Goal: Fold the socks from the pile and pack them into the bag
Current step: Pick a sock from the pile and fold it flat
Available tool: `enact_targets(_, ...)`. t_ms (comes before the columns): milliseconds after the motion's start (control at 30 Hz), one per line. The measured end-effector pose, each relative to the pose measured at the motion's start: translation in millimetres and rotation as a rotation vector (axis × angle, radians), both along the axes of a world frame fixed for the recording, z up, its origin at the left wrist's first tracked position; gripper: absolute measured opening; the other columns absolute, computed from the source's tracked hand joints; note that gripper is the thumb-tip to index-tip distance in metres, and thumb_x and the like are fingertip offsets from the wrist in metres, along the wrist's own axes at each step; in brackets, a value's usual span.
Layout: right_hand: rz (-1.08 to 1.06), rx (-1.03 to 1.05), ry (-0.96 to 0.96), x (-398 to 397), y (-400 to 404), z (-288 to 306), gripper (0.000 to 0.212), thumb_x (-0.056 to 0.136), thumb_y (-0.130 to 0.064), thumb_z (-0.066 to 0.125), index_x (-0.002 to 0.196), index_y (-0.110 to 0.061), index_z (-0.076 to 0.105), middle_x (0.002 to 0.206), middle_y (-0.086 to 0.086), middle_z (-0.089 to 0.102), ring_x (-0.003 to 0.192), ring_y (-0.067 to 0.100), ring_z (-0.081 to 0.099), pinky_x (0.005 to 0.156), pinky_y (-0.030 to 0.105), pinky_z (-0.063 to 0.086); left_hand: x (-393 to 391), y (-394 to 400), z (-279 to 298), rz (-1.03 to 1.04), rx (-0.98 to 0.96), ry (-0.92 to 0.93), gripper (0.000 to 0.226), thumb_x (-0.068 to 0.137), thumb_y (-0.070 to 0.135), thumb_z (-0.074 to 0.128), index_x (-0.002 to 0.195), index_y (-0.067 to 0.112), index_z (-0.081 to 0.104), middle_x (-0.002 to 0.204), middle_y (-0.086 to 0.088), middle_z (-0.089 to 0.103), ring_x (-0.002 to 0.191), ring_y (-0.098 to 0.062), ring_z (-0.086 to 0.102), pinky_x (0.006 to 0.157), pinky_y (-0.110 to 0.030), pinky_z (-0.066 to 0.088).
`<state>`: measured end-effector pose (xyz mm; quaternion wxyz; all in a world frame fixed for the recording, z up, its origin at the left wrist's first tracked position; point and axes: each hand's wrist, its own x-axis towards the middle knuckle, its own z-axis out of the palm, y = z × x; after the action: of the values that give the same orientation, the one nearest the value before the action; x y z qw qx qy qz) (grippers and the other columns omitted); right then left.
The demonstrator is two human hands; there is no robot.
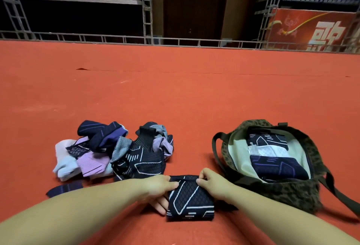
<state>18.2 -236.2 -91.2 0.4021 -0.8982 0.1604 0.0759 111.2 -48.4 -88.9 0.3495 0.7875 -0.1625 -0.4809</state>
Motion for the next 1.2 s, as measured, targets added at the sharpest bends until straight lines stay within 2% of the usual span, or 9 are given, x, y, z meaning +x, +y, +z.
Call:
enact_targets(133, -0.100, -0.181, -0.167, 5.7, 3.6, -8.0, 0.017, 0.095, -0.031, 0.050, 0.089, -0.019, 0.039, 0.077, -0.003, 0.053, 0.079, 0.019, 0.053, 0.071, 0.031, 0.037, -7.9, -0.3, 2.8, 0.054, -0.078, -0.042, 0.031, 0.095, 0.040, 0.049, 0.114, 0.018, 0.042, 0.089, -0.006, 0.061, 0.053, -0.011, 0.060, 0.047, -0.027, 0.055)
enact_targets(333, -0.068, -0.436, -0.141, 14.5, 12.8, -19.1, 0.029, 0.095, -0.039, 0.044, 0.116, -0.019, 0.040, 0.115, 0.006, 0.056, 0.103, 0.033, 0.058, 0.082, 0.039, 0.046, -14.9, 5.0, -6.0, 0.079, -0.078, -0.289, 0.072, 0.083, 0.025, 0.068, 0.139, 0.025, 0.023, 0.086, -0.001, 0.056, 0.056, -0.012, 0.059, 0.045, -0.027, 0.053)
enact_targets(400, -0.075, -0.438, -0.168, 12.3, 13.8, -18.6, 0.035, 0.094, -0.042, 0.046, 0.120, -0.019, 0.041, 0.121, 0.004, 0.049, 0.107, 0.029, 0.057, 0.084, 0.040, 0.046, -18.6, 6.8, -7.2, 0.038, -0.098, -0.467, 0.091, 0.080, 0.027, 0.071, 0.148, 0.025, 0.010, 0.087, 0.001, 0.056, 0.069, -0.013, 0.060, 0.060, -0.026, 0.053)
enact_targets(500, -0.060, -0.364, -0.360, -2.5, 5.4, -16.8, 0.037, 0.090, -0.041, 0.055, 0.118, -0.019, 0.049, 0.123, -0.001, 0.044, 0.113, 0.016, 0.050, 0.095, 0.031, 0.041, -26.3, 15.0, -8.3, -0.064, -0.127, -0.703, 0.092, 0.078, 0.033, 0.072, 0.150, 0.030, 0.013, 0.137, -0.001, 0.041, 0.121, -0.013, 0.047, 0.104, -0.021, 0.034)
enact_targets(633, 0.284, -0.409, -0.476, -39.1, 3.3, -10.3, 0.041, 0.077, -0.059, 0.056, 0.095, -0.023, 0.066, 0.123, -0.006, 0.053, 0.117, 0.009, 0.046, 0.099, 0.022, 0.030, -29.6, 25.8, -13.9, -0.236, -0.118, -0.889, 0.055, 0.089, 0.038, 0.060, 0.140, 0.029, 0.042, 0.158, -0.002, 0.009, 0.143, -0.019, 0.018, 0.118, -0.029, 0.013)
enact_targets(767, 0.503, -0.500, -0.381, -53.5, 0.5, -12.1, 0.056, 0.071, -0.071, 0.055, 0.108, -0.030, 0.067, 0.125, -0.013, 0.054, 0.122, -0.003, 0.032, 0.105, 0.022, 0.022, -28.7, 31.8, -14.4, -0.562, 0.090, -0.890, 0.060, 0.095, 0.050, 0.043, 0.148, 0.028, 0.026, 0.160, 0.002, 0.008, 0.147, -0.022, -0.006, 0.118, -0.034, 0.000)
enact_targets(900, 0.533, -0.730, -0.513, -50.8, -4.5, -11.4, 0.036, 0.072, -0.057, 0.058, 0.093, -0.031, 0.070, 0.107, -0.012, 0.062, 0.105, 0.012, 0.057, 0.092, 0.029, 0.044, -34.0, 26.6, -8.1, -0.633, 0.232, -0.855, 0.068, 0.093, 0.061, 0.035, 0.150, 0.033, 0.013, 0.160, 0.003, -0.003, 0.146, -0.023, -0.014, 0.119, -0.043, -0.002)
enact_targets(1033, 0.612, -0.896, -0.621, -43.7, 8.4, -9.6, 0.018, 0.071, -0.034, 0.055, 0.069, -0.024, 0.069, 0.087, -0.012, 0.065, 0.082, 0.014, 0.061, 0.081, 0.028, 0.051, -38.2, 18.1, 3.0, -0.635, 0.300, -0.794, 0.068, 0.093, 0.063, 0.030, 0.151, 0.033, 0.012, 0.160, 0.001, -0.006, 0.145, -0.025, -0.016, 0.117, -0.043, -0.007)
enact_targets(1200, 0.546, -0.599, -0.378, -38.6, 9.5, 1.3, 0.016, 0.079, -0.020, 0.051, 0.084, -0.014, 0.066, 0.091, -0.001, 0.063, 0.084, 0.018, 0.058, 0.077, 0.030, 0.048, -47.8, 15.1, 5.7, -0.676, 0.272, -1.027, 0.077, 0.083, 0.064, 0.051, 0.146, 0.024, 0.033, 0.158, -0.004, 0.019, 0.147, -0.024, 0.005, 0.117, -0.041, 0.004)
